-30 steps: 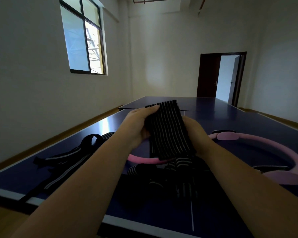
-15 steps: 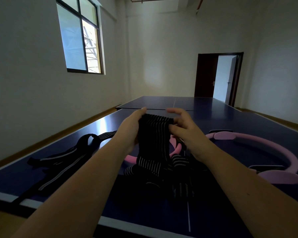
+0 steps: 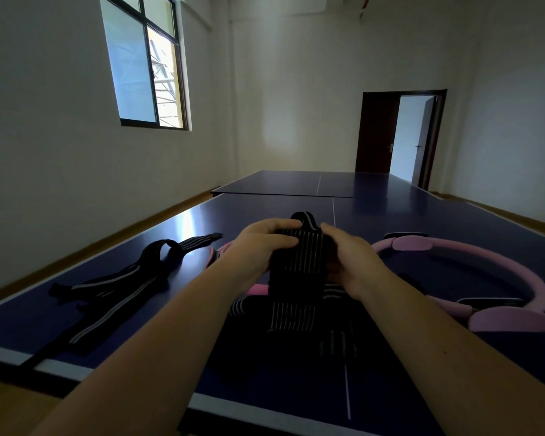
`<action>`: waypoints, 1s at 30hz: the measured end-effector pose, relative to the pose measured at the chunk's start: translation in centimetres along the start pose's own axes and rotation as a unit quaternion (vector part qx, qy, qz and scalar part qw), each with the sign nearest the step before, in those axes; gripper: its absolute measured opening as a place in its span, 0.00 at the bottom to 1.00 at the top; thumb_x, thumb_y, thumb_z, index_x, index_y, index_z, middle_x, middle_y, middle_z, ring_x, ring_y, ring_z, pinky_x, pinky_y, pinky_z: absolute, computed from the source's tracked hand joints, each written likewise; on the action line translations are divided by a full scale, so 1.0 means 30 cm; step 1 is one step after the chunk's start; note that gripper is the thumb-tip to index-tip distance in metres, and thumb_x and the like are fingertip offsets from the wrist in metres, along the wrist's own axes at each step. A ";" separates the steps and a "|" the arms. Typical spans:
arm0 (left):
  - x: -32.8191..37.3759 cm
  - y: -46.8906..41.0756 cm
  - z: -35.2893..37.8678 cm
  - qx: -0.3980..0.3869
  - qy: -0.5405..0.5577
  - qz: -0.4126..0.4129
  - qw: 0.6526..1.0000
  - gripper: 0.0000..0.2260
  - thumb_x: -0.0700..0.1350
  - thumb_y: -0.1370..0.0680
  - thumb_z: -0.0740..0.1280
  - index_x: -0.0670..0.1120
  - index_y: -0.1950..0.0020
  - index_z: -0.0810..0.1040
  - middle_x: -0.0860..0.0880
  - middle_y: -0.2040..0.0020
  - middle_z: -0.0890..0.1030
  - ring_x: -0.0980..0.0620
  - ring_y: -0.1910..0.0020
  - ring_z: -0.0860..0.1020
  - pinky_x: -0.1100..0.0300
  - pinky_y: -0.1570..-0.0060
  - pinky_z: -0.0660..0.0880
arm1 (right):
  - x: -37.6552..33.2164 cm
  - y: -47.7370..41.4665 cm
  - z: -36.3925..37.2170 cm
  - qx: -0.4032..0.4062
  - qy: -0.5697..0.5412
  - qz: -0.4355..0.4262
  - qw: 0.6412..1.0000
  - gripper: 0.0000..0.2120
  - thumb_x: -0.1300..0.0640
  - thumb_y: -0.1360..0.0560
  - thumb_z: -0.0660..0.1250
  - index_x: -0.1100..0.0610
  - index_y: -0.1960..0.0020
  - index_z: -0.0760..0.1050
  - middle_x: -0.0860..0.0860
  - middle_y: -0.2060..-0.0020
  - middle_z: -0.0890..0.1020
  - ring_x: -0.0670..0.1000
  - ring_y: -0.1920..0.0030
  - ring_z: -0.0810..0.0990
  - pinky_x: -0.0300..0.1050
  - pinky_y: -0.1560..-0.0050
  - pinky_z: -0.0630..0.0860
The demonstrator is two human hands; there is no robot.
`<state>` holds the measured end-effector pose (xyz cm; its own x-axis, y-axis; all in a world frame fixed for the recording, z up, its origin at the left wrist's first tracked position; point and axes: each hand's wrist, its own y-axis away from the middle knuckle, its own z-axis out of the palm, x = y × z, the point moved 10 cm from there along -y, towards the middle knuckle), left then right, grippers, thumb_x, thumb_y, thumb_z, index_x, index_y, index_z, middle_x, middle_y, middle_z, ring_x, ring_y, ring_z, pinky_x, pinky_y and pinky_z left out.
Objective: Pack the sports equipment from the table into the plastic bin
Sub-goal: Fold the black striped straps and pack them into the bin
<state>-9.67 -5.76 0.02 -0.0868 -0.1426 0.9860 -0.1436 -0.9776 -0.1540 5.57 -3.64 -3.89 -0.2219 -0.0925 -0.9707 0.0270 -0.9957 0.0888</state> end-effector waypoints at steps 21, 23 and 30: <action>0.170 0.095 -0.088 0.262 -0.240 0.272 0.894 0.09 0.51 0.23 0.71 0.52 0.61 0.75 0.48 0.52 0.71 0.58 0.56 0.71 0.68 0.54 0.69 | -0.059 0.134 0.188 -0.182 0.141 -0.171 0.958 0.23 0.64 0.26 0.69 0.45 0.38 0.69 0.55 0.40 0.80 0.55 0.42 0.82 0.57 0.41 0.79; 0.140 0.074 -0.070 0.225 -0.204 0.227 0.925 0.11 0.51 0.20 0.67 0.49 0.59 0.72 0.49 0.58 0.71 0.60 0.64 0.69 0.67 0.61 0.68 | -0.061 0.133 0.188 -0.160 0.163 -0.194 0.954 0.24 0.57 0.32 0.72 0.40 0.42 0.69 0.53 0.42 0.81 0.55 0.42 0.81 0.60 0.39 0.77; 0.100 0.071 -0.120 0.266 -0.137 0.163 0.940 0.13 0.54 0.19 0.64 0.46 0.58 0.71 0.51 0.65 0.73 0.53 0.65 0.71 0.56 0.62 0.69 | -0.048 0.182 0.162 -0.178 0.158 -0.286 0.928 0.34 0.63 0.26 0.71 0.35 0.32 0.61 0.56 0.39 0.80 0.57 0.44 0.83 0.61 0.39 0.77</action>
<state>-13.78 -7.72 2.42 0.2273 -0.4109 0.8829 0.3672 -0.8035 -0.4685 1.30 -8.97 -0.91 -0.0041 0.5131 -0.8583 0.3253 -0.8110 -0.4863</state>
